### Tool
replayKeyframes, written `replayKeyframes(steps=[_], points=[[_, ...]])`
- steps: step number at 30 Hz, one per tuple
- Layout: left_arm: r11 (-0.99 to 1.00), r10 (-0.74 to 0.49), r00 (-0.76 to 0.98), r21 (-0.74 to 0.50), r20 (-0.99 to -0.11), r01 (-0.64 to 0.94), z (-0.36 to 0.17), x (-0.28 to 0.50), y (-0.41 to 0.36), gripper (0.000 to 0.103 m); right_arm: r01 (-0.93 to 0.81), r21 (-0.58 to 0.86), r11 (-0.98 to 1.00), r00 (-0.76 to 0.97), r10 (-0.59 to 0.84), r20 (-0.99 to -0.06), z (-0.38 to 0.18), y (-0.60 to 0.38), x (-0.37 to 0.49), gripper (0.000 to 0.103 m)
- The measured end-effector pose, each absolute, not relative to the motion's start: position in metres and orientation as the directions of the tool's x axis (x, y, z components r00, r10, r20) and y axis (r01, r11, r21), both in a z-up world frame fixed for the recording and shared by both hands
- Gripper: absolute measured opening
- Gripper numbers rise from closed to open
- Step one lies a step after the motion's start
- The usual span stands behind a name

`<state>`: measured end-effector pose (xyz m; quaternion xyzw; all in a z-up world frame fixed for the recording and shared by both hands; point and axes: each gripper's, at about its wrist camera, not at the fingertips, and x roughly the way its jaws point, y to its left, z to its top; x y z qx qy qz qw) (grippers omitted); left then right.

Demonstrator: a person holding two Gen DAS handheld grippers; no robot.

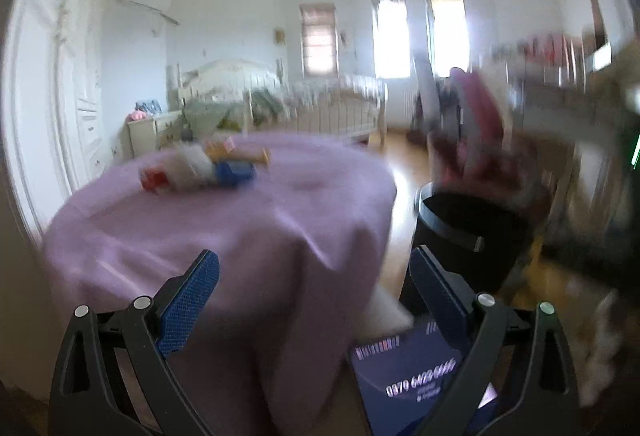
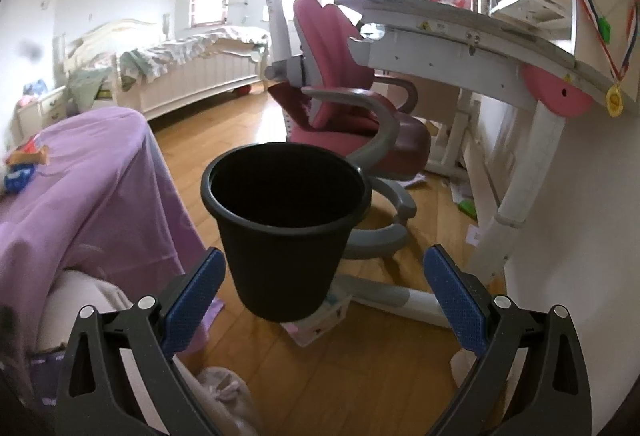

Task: Collect trash
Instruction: 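Move both open tools back toward the purple table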

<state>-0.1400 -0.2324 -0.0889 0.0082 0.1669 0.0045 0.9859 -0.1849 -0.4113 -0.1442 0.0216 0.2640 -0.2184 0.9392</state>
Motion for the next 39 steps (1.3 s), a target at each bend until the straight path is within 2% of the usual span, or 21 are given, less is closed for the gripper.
replayKeyframes(steps=[3, 5, 10, 17, 19, 25, 29, 36, 39], points=[[0.996, 0.008, 0.973, -0.090, -0.230, -0.030, -0.050, -0.155, -0.198, 0.097, 0.440, -0.043, 0.897, 0.755, -0.396, -0.522, -0.145, -0.419, -0.182, 0.098], [0.989, 0.012, 0.977, -0.141, -0.211, -0.042, -0.036, -0.157, -0.178, 0.098, 0.439, -0.018, 0.898, 0.753, -0.379, -0.537, -0.145, -0.422, -0.177, 0.098], [0.976, 0.063, 0.975, -0.192, -0.212, -0.105, -0.020, -0.151, -0.139, 0.098, 0.379, 0.023, 0.925, 0.764, -0.299, -0.571, -0.138, -0.418, -0.149, 0.098], [0.961, 0.077, 0.967, -0.241, -0.242, -0.137, -0.023, -0.129, -0.112, 0.098, 0.329, 0.023, 0.944, 0.812, -0.271, -0.517, -0.113, -0.383, -0.113, 0.098], [0.961, 0.047, 0.970, -0.253, -0.238, -0.108, -0.028, -0.124, -0.115, 0.098, 0.333, -0.034, 0.942, 0.813, -0.305, -0.497, -0.113, -0.368, -0.107, 0.098], [0.987, -0.060, 0.978, -0.161, -0.198, 0.028, -0.048, -0.116, -0.158, 0.098, 0.320, -0.124, 0.939, 0.791, -0.338, -0.510, -0.134, -0.351, -0.108, 0.098], [0.989, -0.109, 0.969, -0.123, -0.220, 0.083, -0.069, -0.112, -0.193, 0.098, 0.338, -0.138, 0.931, 0.781, -0.359, -0.511, -0.142, -0.354, -0.121, 0.098], [0.993, -0.100, 0.940, -0.094, -0.326, 0.074, -0.097, -0.113, -0.224, 0.098, 0.302, -0.143, 0.943, 0.800, -0.332, -0.499, -0.145, -0.360, -0.156, 0.098], [0.997, -0.064, 0.942, -0.067, -0.329, 0.045, -0.100, -0.119, -0.228, 0.098, 0.319, -0.090, 0.943, 0.813, -0.321, -0.486, -0.138, -0.371, -0.170, 0.098]])
